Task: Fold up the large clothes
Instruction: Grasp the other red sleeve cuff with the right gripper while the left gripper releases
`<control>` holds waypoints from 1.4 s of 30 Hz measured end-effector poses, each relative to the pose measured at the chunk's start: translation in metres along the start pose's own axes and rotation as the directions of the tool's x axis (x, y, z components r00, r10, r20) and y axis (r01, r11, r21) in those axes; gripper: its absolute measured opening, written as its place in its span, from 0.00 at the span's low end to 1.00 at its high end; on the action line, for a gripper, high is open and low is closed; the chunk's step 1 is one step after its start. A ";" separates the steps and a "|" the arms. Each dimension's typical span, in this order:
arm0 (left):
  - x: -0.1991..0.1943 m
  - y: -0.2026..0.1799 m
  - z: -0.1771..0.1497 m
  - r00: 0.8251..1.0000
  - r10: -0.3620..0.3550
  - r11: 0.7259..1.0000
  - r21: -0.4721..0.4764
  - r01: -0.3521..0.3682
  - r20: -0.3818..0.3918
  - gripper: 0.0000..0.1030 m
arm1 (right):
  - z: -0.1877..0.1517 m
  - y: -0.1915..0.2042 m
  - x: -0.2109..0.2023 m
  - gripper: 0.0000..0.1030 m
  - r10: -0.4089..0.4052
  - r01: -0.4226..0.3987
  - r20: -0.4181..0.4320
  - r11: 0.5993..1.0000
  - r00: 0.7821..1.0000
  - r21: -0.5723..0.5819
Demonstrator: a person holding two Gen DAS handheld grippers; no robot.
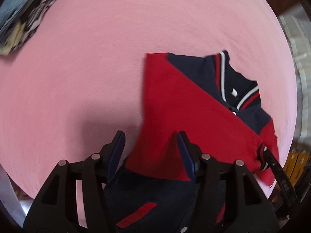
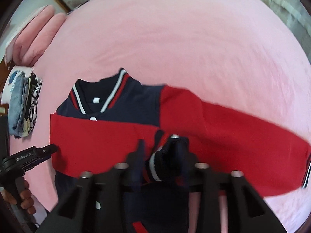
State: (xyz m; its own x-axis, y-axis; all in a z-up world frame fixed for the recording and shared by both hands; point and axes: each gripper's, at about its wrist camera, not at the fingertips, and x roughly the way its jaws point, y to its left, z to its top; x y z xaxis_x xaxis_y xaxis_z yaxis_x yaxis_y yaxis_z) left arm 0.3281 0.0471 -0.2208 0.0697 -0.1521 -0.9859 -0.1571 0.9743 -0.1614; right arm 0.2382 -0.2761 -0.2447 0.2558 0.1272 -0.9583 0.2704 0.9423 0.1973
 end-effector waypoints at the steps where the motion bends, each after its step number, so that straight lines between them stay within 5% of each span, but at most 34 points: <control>1: 0.001 -0.003 0.001 1.000 -0.014 1.000 0.009 0.014 0.003 0.51 | -0.003 -0.004 -0.002 0.53 0.001 -0.001 -0.001 1.000 1.000 0.015; 3: 0.005 -0.006 0.003 1.000 -0.014 1.000 0.015 0.014 0.009 0.44 | -0.007 -0.008 -0.003 0.54 0.005 -0.004 -0.009 0.999 1.000 0.032; 4: 0.008 -0.007 0.005 0.999 0.032 0.999 0.025 -0.032 0.002 0.20 | -0.009 -0.011 -0.004 0.54 0.006 -0.006 -0.015 0.999 1.000 0.038; 5: 0.009 -0.008 0.005 0.998 0.066 0.997 0.034 -0.066 -0.004 0.11 | -0.010 -0.012 -0.003 0.54 0.014 -0.013 -0.017 0.999 1.000 0.042; 7: 0.006 -0.006 0.006 0.999 0.052 0.998 0.024 -0.052 0.001 0.06 | -0.011 -0.014 -0.003 0.54 0.040 -0.040 -0.016 0.998 0.999 0.043; 10: -0.007 0.002 0.002 1.000 0.012 1.000 0.015 -0.013 0.023 0.05 | -0.009 -0.012 -0.005 0.46 0.095 -0.095 -0.008 0.995 0.995 0.039; 12: -0.016 0.018 -0.001 0.998 -0.042 0.999 -0.032 0.043 0.041 0.05 | -0.007 -0.009 -0.005 0.24 0.152 -0.152 -0.011 0.988 0.988 0.042; 15: -0.022 0.040 -0.001 0.994 -0.099 0.990 -0.098 0.103 0.047 0.05 | -0.005 0.000 -0.002 0.12 0.158 -0.158 0.001 0.988 0.988 -0.002; 17: -0.025 0.053 -0.001 0.995 -0.071 0.989 -0.125 0.079 0.064 0.05 | -0.003 0.007 -0.001 0.12 0.137 -0.136 0.017 0.989 0.990 -0.051; 21: -0.033 0.071 0.011 0.991 0.100 0.987 -0.132 -0.088 0.089 0.05 | -0.003 0.004 0.004 0.12 0.045 -0.046 -0.006 0.997 0.999 -0.063; 25: -0.053 0.084 0.012 0.993 0.090 0.988 -0.135 -0.079 0.081 0.05 | -0.011 -0.018 0.002 0.12 -0.134 0.134 -0.041 0.991 0.990 -0.018; 27: -0.072 0.078 0.007 0.991 0.082 0.993 -0.087 -0.073 0.102 0.05 | -0.014 -0.028 -0.009 0.12 -0.139 0.140 -0.016 0.990 0.990 0.009; 31: -0.086 0.036 -0.018 0.994 0.002 0.998 0.066 -0.009 0.110 0.05 | -0.016 -0.026 -0.032 0.12 0.024 -0.023 0.030 0.999 0.999 -0.046; 36: -0.065 -0.029 -0.052 0.996 -0.088 0.971 0.223 0.083 0.011 0.05 | -0.016 0.013 -0.015 0.12 0.280 -0.285 -0.061 0.952 0.958 -0.112; 39: -0.047 -0.061 -0.055 0.996 -0.085 0.958 0.271 0.093 -0.041 0.05 | -0.022 0.049 0.002 0.12 0.295 -0.305 -0.090 0.941 0.951 -0.144; 42: -0.025 -0.066 -0.059 0.998 -0.012 0.951 0.308 0.030 -0.061 0.05 | -0.027 0.067 0.023 0.12 0.237 -0.247 -0.091 0.962 0.967 -0.114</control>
State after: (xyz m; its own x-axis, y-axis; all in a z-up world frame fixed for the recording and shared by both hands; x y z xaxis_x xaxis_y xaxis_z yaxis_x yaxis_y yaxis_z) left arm 0.2791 -0.0231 -0.1885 0.0114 -0.1734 -0.9848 0.1564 0.9730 -0.1696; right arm 0.2368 -0.2015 -0.2596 0.2274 0.3747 -0.8988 0.0913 0.9107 0.4028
